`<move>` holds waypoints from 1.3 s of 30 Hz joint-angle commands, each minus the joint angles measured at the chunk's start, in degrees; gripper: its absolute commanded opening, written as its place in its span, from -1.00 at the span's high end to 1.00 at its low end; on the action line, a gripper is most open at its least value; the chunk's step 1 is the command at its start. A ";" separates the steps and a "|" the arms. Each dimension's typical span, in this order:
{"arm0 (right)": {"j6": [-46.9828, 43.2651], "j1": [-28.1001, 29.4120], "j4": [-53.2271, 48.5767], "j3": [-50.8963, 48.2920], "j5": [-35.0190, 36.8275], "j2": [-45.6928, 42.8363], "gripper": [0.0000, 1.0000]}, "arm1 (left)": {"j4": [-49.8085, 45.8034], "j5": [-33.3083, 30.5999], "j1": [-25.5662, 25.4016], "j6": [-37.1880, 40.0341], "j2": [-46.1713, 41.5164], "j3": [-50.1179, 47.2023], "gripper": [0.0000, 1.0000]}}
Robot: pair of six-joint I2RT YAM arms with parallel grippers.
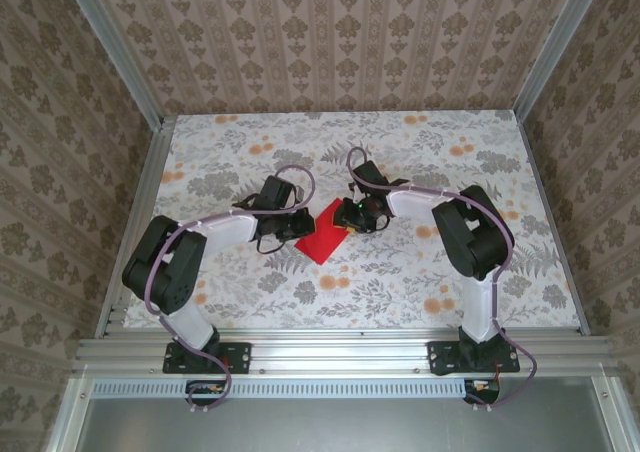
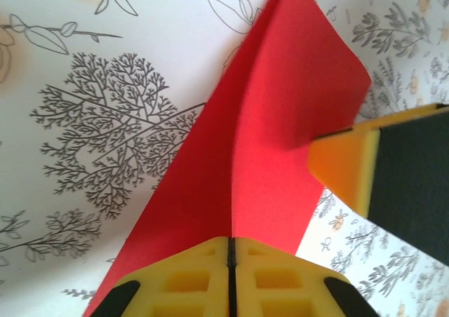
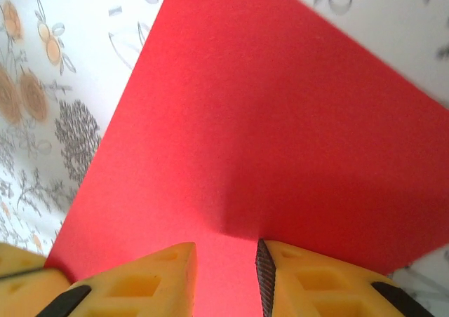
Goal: Fold a paper plane with a square sheet of paper (pick it up from the middle)
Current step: Fold the triangle a second time at the center of the table.
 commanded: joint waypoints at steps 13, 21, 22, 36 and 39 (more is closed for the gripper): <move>-0.64 0.34 -3.91 3.11 2.48 0.72 0.34 | -10.46 -2.19 -0.60 13.47 1.66 6.31 1.00; -0.81 0.18 -3.71 3.66 2.93 4.08 0.35 | -4.36 6.94 0.60 6.72 0.95 3.22 0.20; -0.62 0.24 -3.70 3.53 3.01 4.25 0.35 | -2.64 7.82 0.78 5.42 0.73 2.29 0.16; 0.89 0.16 -3.70 2.73 3.82 4.78 0.36 | 2.88 3.31 0.94 -2.26 -3.28 -4.78 0.39; 1.20 0.12 -3.76 2.81 3.84 4.85 0.36 | 2.26 2.11 0.72 -2.82 -4.17 -5.49 0.47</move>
